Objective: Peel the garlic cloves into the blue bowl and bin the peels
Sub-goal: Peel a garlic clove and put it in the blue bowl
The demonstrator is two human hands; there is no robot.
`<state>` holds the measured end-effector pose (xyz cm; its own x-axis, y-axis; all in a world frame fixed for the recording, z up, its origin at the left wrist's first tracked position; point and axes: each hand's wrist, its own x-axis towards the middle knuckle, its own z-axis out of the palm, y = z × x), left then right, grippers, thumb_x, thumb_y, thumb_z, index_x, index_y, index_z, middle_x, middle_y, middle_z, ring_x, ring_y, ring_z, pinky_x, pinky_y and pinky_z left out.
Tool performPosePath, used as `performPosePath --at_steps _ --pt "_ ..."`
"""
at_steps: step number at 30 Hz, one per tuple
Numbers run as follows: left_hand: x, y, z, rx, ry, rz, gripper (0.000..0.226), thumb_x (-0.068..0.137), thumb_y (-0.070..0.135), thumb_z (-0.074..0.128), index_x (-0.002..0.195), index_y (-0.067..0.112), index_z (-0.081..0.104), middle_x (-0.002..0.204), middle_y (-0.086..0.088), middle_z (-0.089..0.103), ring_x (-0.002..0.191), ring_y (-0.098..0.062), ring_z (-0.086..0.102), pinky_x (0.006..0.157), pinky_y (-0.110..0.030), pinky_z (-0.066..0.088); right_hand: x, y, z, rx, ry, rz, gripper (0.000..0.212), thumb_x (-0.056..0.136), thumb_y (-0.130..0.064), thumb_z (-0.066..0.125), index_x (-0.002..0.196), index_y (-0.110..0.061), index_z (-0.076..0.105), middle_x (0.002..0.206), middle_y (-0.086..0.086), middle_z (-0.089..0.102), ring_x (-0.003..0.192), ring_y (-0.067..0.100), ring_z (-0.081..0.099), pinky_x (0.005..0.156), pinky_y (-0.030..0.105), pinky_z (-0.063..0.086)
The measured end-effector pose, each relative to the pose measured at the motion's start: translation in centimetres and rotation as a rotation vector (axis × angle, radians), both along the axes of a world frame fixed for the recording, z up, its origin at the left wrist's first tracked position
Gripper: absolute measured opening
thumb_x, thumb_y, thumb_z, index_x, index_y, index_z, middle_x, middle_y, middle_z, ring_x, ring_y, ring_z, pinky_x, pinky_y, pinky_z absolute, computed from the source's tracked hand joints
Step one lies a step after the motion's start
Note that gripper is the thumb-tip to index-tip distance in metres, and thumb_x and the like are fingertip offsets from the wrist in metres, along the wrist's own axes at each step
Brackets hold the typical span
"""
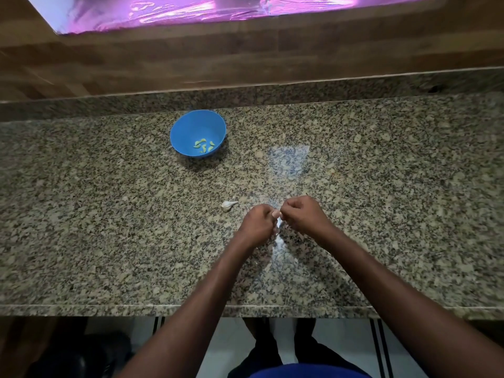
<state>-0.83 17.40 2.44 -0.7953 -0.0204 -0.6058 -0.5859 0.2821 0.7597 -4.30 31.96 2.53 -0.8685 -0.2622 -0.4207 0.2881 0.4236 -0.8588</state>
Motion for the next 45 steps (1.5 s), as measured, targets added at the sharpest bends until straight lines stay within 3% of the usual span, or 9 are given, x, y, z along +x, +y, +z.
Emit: performPosePath --at_steps 4,7,11,16,26,30,34,41,45 --pt "0.8 0.1 0.1 -0.033 0.209 0.027 0.014 0.107 0.018 0.051 0.097 0.016 0.060 0.092 -0.004 0.064 0.075 -0.009 0.056 0.053 -0.011 0.045 -0.4 0.5 0.6 -0.183 -0.300 -0.034 0.030 0.097 -0.009 0.054 0.067 -0.011 0.058 0.058 -0.001 0.050 0.046 0.009 0.039 0.043 0.020 0.033" --pt "0.8 -0.5 0.3 0.058 0.257 0.101 0.006 0.100 0.013 0.064 0.101 0.007 0.066 0.096 -0.013 0.071 0.076 -0.012 0.065 0.062 -0.018 0.053 -0.6 0.9 0.5 -0.254 -0.407 -0.058 0.026 0.095 -0.010 0.053 0.070 -0.011 0.058 0.059 -0.001 0.051 0.047 0.010 0.040 0.041 0.019 0.033" --pt "0.5 -1.2 0.2 0.192 0.262 0.165 0.011 0.092 0.004 0.073 0.102 0.003 0.071 0.099 -0.016 0.074 0.086 -0.020 0.072 0.079 -0.031 0.062 -0.6 1.0 0.0 -0.287 -0.475 -0.087 0.019 0.093 -0.010 0.055 0.075 -0.008 0.063 0.061 0.000 0.054 0.050 0.011 0.041 0.040 0.018 0.033" --pt "0.6 -1.4 0.1 0.217 0.281 0.163 0.017 0.089 0.005 0.076 0.106 0.005 0.074 0.097 -0.009 0.075 0.086 -0.014 0.071 0.080 -0.027 0.060 -0.7 1.1 -0.6 -0.270 -0.460 -0.070 0.018 0.091 -0.010 0.055 0.076 -0.006 0.064 0.061 0.002 0.054 0.049 0.011 0.041 0.040 0.019 0.032" --pt "-0.7 -1.7 -1.8 0.159 0.248 0.237 0.015 0.088 0.002 0.075 0.093 0.015 0.079 0.093 -0.006 0.079 0.084 -0.015 0.073 0.081 -0.031 0.062 -0.4 0.8 -1.8 0.074 -0.123 -0.063 0.024 0.090 -0.012 0.059 0.068 -0.005 0.066 0.057 0.004 0.057 0.048 0.016 0.045 0.049 0.022 0.034" --pt "-1.9 -1.5 -3.0 -0.084 0.301 0.218 0.015 0.087 0.000 0.075 0.092 0.014 0.079 0.089 0.000 0.078 0.082 -0.013 0.074 0.074 -0.028 0.062 -0.3 0.7 -2.9 0.350 0.180 0.054 0.029 0.088 -0.021 0.064 0.061 -0.013 0.056 0.054 -0.004 0.052 0.050 0.014 0.045 0.050 0.022 0.032" --pt "-2.9 -0.9 -4.1 -0.318 0.354 0.146 0.015 0.085 0.006 0.079 0.087 0.021 0.078 0.085 0.009 0.077 0.079 -0.005 0.072 0.079 -0.033 0.063 -0.1 1.0 -3.9 0.524 0.320 0.146 0.011 0.086 -0.021 0.068 0.076 -0.020 0.065 0.064 -0.008 0.062 0.057 0.009 0.057 0.050 0.019 0.032" --pt "-0.5 -1.6 -4.7 -0.341 0.371 0.198 0.018 0.093 0.003 0.069 0.094 0.019 0.077 0.086 0.013 0.071 0.084 0.000 0.069 0.079 -0.025 0.061 0.3 2.3 -5.0 0.502 0.339 0.171 0.017 0.081 -0.004 0.069 0.077 -0.020 0.067 0.070 -0.006 0.066 0.061 0.008 0.059 0.051 0.016 0.036" --pt "0.7 -1.9 -4.6 -0.346 0.386 0.211 0.017 0.097 0.003 0.065 0.108 0.011 0.077 0.102 0.002 0.075 0.090 -0.002 0.068 0.083 -0.019 0.059 0.4 2.7 -5.0 0.498 0.393 0.187 0.019 0.084 -0.001 0.063 0.078 -0.017 0.071 0.072 -0.001 0.068 0.058 0.005 0.054 0.052 0.013 0.031"
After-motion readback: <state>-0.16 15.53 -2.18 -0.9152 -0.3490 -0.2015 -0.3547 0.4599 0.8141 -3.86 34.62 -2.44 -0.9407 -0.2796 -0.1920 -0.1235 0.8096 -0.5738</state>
